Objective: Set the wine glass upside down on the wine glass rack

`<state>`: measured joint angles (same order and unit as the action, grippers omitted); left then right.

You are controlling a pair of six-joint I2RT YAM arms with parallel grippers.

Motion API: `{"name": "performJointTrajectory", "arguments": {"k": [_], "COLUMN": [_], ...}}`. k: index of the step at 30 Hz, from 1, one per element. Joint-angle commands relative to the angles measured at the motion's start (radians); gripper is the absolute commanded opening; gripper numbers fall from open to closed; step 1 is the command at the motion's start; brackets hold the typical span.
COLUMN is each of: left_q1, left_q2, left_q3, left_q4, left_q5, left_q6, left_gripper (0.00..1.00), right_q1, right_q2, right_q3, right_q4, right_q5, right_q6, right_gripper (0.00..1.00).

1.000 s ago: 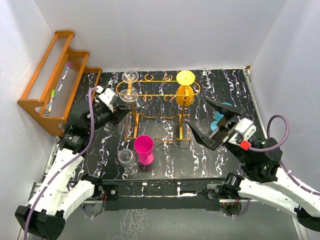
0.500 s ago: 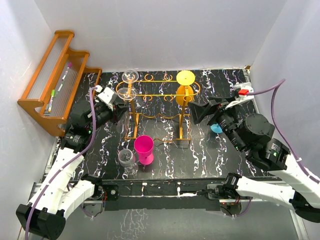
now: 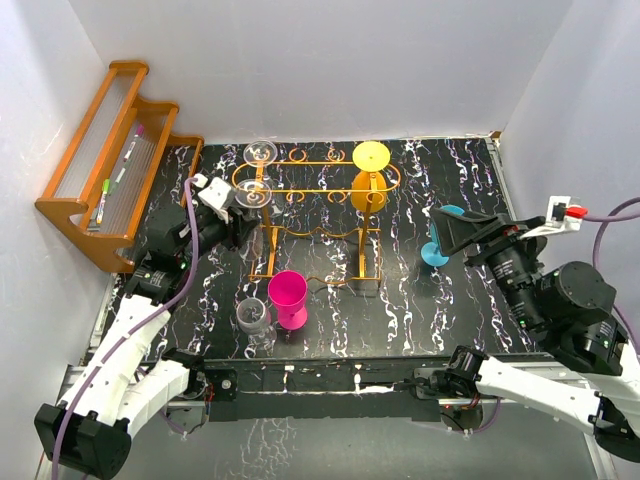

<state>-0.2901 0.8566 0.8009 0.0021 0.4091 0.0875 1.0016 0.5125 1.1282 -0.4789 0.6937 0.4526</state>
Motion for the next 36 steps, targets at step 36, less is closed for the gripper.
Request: {"name": "performJointTrajectory", "arguments": {"k": [36], "left_q1": [0.016], "left_q2": [-0.16], "left_q3": [0.308], "left_q4": [-0.609], "left_q5": [-0.088], "left_q6": [0.183], "left_gripper": [0.85], "right_q1": [-0.006], "right_q2": [0.404], "right_q3": [0.279], "right_q4": [-0.589], "right_q5": [0.151], "right_q6": [0.332], "right_gripper": [0.98]}}
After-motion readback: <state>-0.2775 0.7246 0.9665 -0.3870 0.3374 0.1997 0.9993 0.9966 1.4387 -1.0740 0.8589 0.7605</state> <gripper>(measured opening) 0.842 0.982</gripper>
